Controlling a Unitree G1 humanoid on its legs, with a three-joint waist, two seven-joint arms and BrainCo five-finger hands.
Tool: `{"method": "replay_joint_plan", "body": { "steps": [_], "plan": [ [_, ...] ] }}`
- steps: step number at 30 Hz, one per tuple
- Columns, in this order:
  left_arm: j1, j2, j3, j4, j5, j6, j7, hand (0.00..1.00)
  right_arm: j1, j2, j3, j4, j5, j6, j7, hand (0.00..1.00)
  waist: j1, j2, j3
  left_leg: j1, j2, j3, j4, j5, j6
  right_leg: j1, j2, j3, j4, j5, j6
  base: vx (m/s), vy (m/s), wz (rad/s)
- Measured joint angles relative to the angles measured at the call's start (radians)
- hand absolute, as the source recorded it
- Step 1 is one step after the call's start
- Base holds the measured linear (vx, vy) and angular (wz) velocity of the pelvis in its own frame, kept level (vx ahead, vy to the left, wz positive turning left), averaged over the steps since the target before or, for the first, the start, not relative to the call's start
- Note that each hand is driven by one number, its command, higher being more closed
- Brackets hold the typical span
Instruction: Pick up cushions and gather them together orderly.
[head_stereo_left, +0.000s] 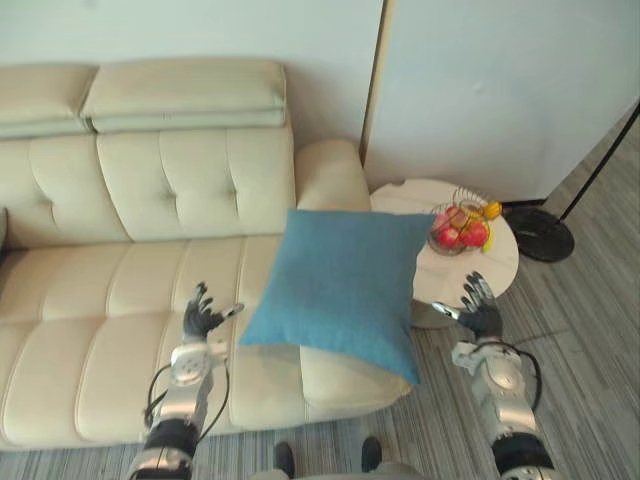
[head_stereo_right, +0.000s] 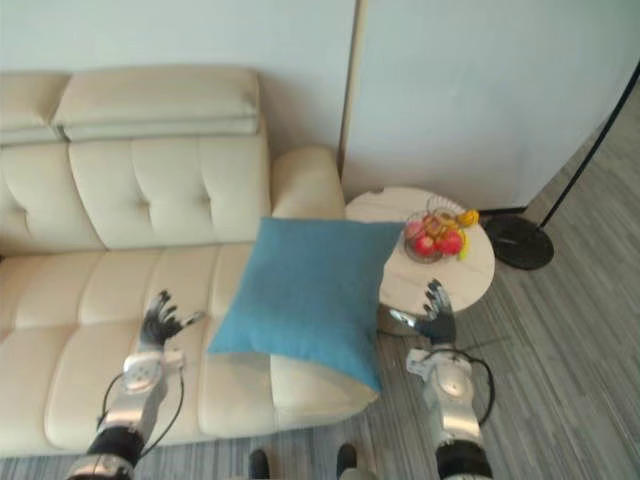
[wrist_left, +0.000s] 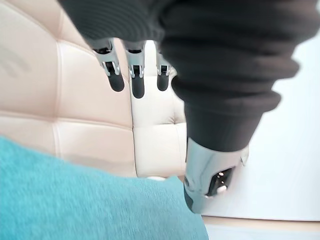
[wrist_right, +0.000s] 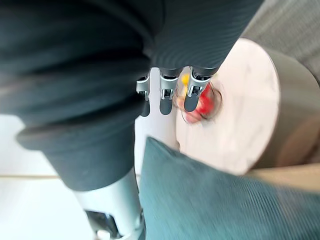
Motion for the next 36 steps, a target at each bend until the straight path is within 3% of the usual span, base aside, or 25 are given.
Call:
{"method": "replay_joint_plan", "body": {
  "steps": [3,6,12,21,22,29,36],
  "plan": [
    [-0.113,-0.061,-0.034,0.018,-0.02,0.002,0.027,0.0,-0.052,0.014,0.034,-0.002,0.039,0.004,-0.026,0.0,0.025,0.002,0.033,-0.119,0.014,-0.003,0.09,-0.002,-0.001,-0.101,-0.002,0.009,0.064,0.001,-0.002,-0.08,-0.03,0.13],
    [-0.191,-0.081,-0.056,0.053,-0.027,0.005,0.043,0.0,-0.121,0.041,0.04,-0.005,0.049,0.004,-0.051,0.0,0.031,0.002,0.068,-0.188,0.026,-0.003,0.144,-0.01,-0.004,-0.159,0.0,0.018,0.1,0.001,-0.003,-0.11,-0.03,0.04],
    [-0.322,-0.142,-0.108,0.127,-0.036,0.024,0.064,0.0,-0.203,0.05,0.102,-0.039,0.076,0.003,-0.113,0.0,0.029,0.004,0.097,-0.323,0.067,0.051,0.227,-0.035,-0.002,-0.276,0.002,0.009,0.149,0.001,-0.005,-0.11,-0.028,0.05],
    [-0.477,-0.146,-0.152,0.157,-0.034,0.025,0.096,0.0,-0.379,0.084,0.11,0.014,0.081,-0.023,-0.167,0.0,0.026,0.006,0.169,-0.427,0.077,0.058,0.261,-0.009,0.003,-0.376,0.003,0.006,0.159,0.021,-0.013,-0.02,-0.001,0.0],
    [-0.483,-0.145,-0.152,0.157,-0.034,0.025,0.098,1.0,-0.393,0.084,0.111,0.029,0.081,-0.028,-0.168,1.0,0.024,0.006,0.169,-0.435,0.077,0.06,0.264,-0.009,0.003,-0.382,0.004,0.008,0.157,0.023,-0.012,0.0,0.0,0.0],
    [-0.528,-0.125,-0.155,0.157,-0.053,0.024,0.119,1.0,-0.484,0.049,0.111,0.141,0.069,-0.033,-0.183,1.0,0.02,0.006,0.186,-0.443,0.079,0.073,0.262,-0.014,-0.002,-0.395,0.007,0.028,0.148,0.037,-0.009,0.0,-0.005,-0.06],
    [-0.568,-0.095,-0.16,0.055,-0.158,0.016,0.14,1.0,-0.538,0.024,0.113,0.152,0.034,-0.031,-0.191,1.0,0.015,0.007,0.218,-0.439,0.08,0.096,0.242,0.003,0.007,-0.398,0.01,0.041,0.121,0.06,-0.009,0.0,-0.022,-0.06]
  ]
}}
